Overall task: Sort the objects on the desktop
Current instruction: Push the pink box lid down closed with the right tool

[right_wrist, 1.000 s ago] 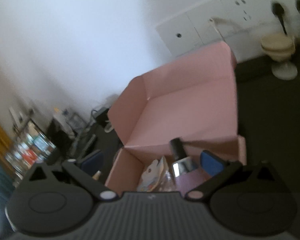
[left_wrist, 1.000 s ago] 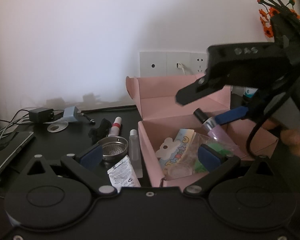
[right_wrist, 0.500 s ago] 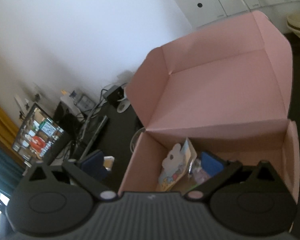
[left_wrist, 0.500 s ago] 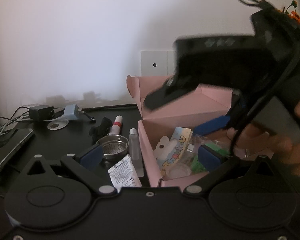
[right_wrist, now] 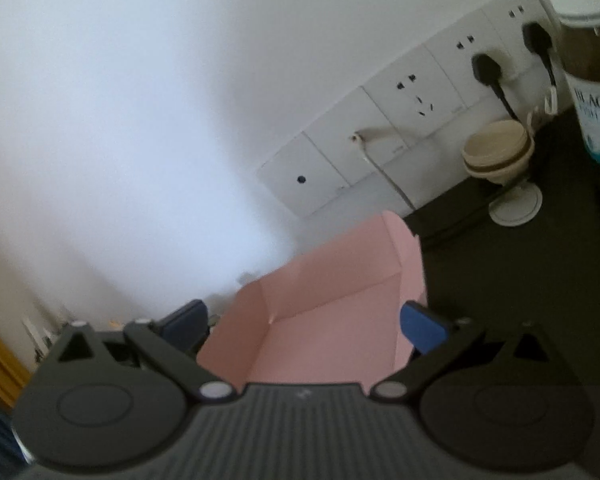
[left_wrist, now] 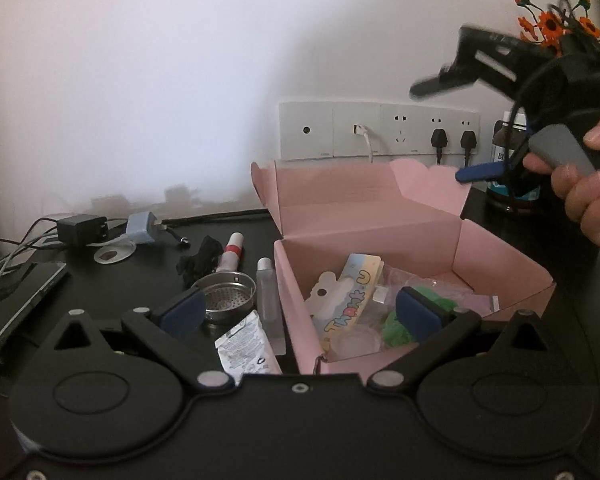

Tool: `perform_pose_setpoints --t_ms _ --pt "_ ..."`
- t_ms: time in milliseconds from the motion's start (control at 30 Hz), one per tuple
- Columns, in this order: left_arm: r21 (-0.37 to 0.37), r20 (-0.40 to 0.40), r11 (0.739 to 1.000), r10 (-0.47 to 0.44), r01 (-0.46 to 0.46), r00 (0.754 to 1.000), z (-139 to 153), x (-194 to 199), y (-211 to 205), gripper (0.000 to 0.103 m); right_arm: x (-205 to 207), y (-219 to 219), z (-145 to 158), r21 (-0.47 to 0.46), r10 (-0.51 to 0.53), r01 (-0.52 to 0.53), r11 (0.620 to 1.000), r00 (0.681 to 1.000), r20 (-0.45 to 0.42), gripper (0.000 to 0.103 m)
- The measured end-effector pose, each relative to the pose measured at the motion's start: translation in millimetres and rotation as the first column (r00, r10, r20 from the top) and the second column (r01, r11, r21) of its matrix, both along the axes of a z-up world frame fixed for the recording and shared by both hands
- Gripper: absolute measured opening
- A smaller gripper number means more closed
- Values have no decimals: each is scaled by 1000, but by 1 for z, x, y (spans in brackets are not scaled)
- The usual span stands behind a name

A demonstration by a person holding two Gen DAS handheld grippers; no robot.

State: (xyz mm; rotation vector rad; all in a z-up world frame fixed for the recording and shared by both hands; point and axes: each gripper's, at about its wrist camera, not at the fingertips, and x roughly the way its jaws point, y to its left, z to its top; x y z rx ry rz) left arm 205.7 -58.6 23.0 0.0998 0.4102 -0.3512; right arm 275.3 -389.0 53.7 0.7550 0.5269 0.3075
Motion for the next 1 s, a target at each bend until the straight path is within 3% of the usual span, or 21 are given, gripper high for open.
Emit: perform_pose_setpoints --t_ms 100,233,300,433,533,700,833,1000 --pt "-4 -10 1000 2 -2 1000 0 1 1 103 -8 -7 1 130 -21 11 991 997 77 102" --pt "10 -3 1000 3 -3 1000 0 0 -2 103 -23 -2 16 86 -36 19 996 980 196 102" --pt "14 1 1000 3 -3 1000 0 0 -2 103 -21 -4 16 64 -54 43 997 982 182 102" --pt "4 -9 1000 -2 2 1000 0 2 0 103 4 -11 -4 73 -35 31 997 998 55 102" --pt "0 -14 1000 -4 4 1000 1 3 0 103 21 -15 -22 124 -3 5 992 1000 -21 102" --pt "-3 -18 1000 -6 6 1000 1 4 0 103 45 -10 -43 216 121 -104 971 990 -72 102" --pt "-4 -24 1000 -7 6 1000 1 4 1 103 52 -6 -41 269 186 -163 949 981 -62 102" --pt "12 -21 1000 -19 19 1000 2 4 -2 103 42 -6 -26 226 259 -251 941 966 -5 102"
